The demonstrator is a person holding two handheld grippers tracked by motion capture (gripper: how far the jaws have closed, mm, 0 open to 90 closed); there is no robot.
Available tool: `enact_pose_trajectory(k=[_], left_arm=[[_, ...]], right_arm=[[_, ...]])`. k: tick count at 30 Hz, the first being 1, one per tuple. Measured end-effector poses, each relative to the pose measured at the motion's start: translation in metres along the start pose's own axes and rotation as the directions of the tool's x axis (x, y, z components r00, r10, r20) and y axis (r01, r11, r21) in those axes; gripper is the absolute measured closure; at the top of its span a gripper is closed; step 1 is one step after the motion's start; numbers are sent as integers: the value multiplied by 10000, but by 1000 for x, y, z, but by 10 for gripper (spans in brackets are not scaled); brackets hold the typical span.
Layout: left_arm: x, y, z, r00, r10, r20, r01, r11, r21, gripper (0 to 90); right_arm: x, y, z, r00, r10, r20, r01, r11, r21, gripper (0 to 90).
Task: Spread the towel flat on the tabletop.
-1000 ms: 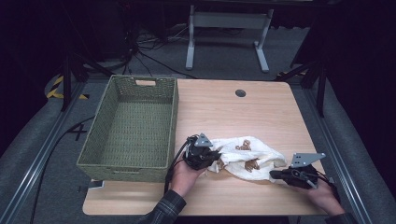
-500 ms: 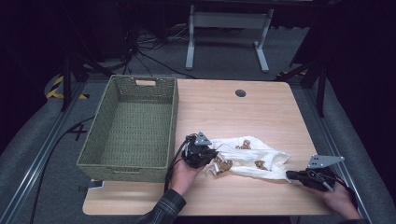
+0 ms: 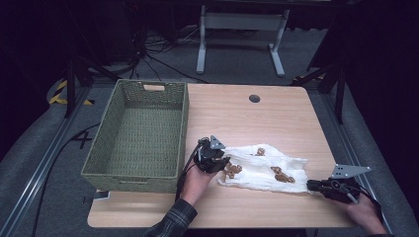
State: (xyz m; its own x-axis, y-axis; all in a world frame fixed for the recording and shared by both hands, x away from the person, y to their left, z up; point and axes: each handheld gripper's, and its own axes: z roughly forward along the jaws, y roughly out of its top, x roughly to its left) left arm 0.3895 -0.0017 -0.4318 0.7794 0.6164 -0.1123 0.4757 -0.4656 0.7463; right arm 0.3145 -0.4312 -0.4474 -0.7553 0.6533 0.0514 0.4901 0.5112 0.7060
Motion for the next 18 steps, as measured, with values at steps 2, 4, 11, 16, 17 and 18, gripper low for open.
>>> enact_pose_trajectory(k=[2, 4, 11, 16, 17, 18], left_arm=[[-4, 0, -3, 9999, 81, 84, -81, 10000, 14, 667], [-12, -3, -7, 9988, 304, 378, -304, 9995, -19, 674], [-35, -12, -5, 9898, 798, 1181, -888, 9934, 731, 781], [-44, -16, -6, 9847, 705, 1592, -834, 9936, 756, 805], [-45, -17, -6, 9804, 840, 1782, -991, 9921, 776, 807], [-47, -18, -7, 9796, 870, 1809, -1041, 9907, 873, 815]], right_arm=[[0, 1, 0, 10000, -41, -26, 41, 10000, -51, 799], [2, 3, -1, 9999, -48, -101, 46, 9998, -197, 782], [8, 7, 2, 9987, -313, -393, 307, 9994, -142, 885], [7, 6, 4, 9988, -322, -379, 320, 9995, -64, 888], [7, 7, 4, 9988, -356, -349, 352, 9993, -95, 888], [7, 7, 3, 9987, -347, -362, 343, 9993, -121, 888]])
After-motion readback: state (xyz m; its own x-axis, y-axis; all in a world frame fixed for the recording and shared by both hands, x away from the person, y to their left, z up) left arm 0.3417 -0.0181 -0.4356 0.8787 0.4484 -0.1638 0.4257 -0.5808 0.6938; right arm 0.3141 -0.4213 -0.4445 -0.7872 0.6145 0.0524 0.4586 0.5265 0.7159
